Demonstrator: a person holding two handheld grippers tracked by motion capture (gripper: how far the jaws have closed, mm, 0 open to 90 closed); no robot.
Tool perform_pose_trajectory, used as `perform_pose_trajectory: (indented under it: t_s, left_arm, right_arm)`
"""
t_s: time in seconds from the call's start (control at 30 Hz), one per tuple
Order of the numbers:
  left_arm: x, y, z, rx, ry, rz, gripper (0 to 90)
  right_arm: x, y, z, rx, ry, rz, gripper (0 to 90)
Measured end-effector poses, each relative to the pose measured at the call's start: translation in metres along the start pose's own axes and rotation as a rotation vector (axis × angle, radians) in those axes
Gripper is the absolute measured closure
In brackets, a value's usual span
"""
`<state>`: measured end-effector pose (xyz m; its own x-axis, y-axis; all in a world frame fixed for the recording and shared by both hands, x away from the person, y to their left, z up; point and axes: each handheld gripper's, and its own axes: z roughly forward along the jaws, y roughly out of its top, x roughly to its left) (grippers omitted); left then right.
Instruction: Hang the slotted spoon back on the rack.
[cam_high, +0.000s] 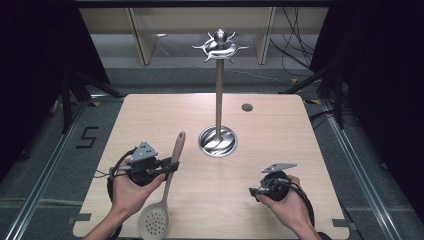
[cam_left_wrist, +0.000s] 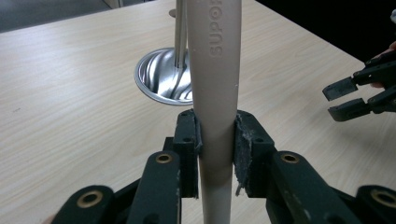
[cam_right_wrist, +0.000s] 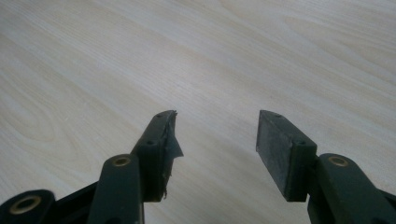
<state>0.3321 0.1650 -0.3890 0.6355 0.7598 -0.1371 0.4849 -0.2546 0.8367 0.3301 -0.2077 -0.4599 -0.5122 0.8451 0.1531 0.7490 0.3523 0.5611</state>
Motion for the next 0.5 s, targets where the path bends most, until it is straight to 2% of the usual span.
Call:
perform_pose_trajectory:
  t_s: [0.07, 0.2, 0.37, 0.5]
  left_arm:
    - [-0.001, -0.001, 0.0, -0.026, -0.001, -0.013, 71.9]
    - [-0.002, 0.0, -0.003, -0.048, 0.004, -0.007, 71.9]
    - [-0.002, 0.004, -0.011, -0.103, 0.01, 0.001, 71.9]
    - [-0.002, 0.007, -0.014, -0.114, 0.011, 0.013, 71.9]
  right_arm:
    - [0.0, 0.0, 0.0, 0.0, 0.0, -0.001, 47.8]
    - [0.0, 0.0, 0.0, -0.002, -0.001, -0.003, 47.8]
    - [0.0, 0.0, 0.0, -0.002, -0.002, -0.002, 47.7]
    - [0.0, 0.0, 0.0, -0.003, -0.003, -0.004, 47.6]
